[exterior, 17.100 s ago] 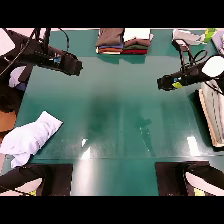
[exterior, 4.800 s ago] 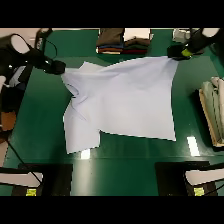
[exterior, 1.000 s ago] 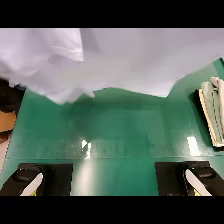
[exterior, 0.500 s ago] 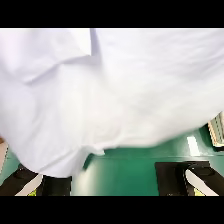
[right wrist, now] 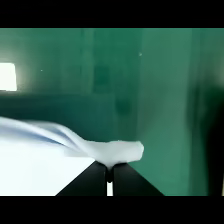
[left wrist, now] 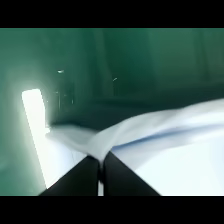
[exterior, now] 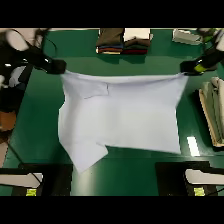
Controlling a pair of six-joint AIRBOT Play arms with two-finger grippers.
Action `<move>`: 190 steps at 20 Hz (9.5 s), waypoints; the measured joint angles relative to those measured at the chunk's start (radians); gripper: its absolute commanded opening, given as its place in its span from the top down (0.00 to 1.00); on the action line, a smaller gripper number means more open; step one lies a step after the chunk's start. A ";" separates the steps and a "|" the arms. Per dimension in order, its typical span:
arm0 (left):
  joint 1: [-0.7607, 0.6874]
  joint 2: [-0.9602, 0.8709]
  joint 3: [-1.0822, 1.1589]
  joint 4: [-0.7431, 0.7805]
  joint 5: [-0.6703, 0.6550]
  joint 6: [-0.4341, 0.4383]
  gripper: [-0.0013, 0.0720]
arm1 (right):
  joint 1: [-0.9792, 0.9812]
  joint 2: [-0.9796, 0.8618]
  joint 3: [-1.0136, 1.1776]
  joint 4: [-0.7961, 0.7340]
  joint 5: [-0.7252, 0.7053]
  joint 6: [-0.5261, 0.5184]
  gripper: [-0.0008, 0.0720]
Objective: Fold the shirts.
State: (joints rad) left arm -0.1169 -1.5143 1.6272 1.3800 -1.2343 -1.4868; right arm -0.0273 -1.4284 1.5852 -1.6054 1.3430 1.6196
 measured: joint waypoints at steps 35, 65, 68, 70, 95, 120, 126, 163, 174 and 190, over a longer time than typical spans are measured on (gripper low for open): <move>0.002 0.262 -0.536 0.021 -0.064 -0.112 0.49 | -0.169 0.306 -0.662 0.113 0.012 -0.051 0.27; -0.320 0.525 -1.040 -0.024 0.009 -0.376 0.29 | -0.038 0.422 -1.028 0.195 -0.104 -0.006 0.97; -0.338 0.529 -1.072 -0.030 0.058 -0.417 0.30 | -0.037 0.422 -1.028 0.194 -0.109 -0.006 0.97; -0.343 0.529 -1.083 -0.026 0.072 -0.435 0.73 | -0.037 0.422 -1.028 0.194 -0.112 -0.006 0.97; -0.343 0.665 -0.743 0.227 0.068 -0.380 0.95 | -0.039 0.498 -0.680 0.015 0.083 -0.040 0.97; -0.160 0.076 -0.249 0.211 0.262 -0.257 0.94 | -0.195 -0.103 -0.156 0.187 0.015 -0.081 0.26; -0.162 0.074 -0.233 0.096 0.251 -0.222 0.94 | -0.240 -0.100 -0.328 0.251 -0.035 -0.080 0.26; -0.562 -0.410 0.094 -0.200 0.301 -0.079 0.95 | 0.236 0.050 0.297 0.304 0.144 0.028 0.97; -0.264 -0.084 0.108 0.077 0.111 -0.082 0.95 | 0.486 -0.117 0.383 0.405 0.008 0.065 0.97; -0.066 0.209 0.108 0.208 -0.042 -0.052 0.95 | 0.612 -0.267 0.203 0.419 -0.354 -0.013 0.62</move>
State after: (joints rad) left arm -0.1829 -1.3056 1.7355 1.5883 -1.2766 -1.5387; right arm 0.5850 -1.6951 1.7878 -1.1862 0.9894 1.6062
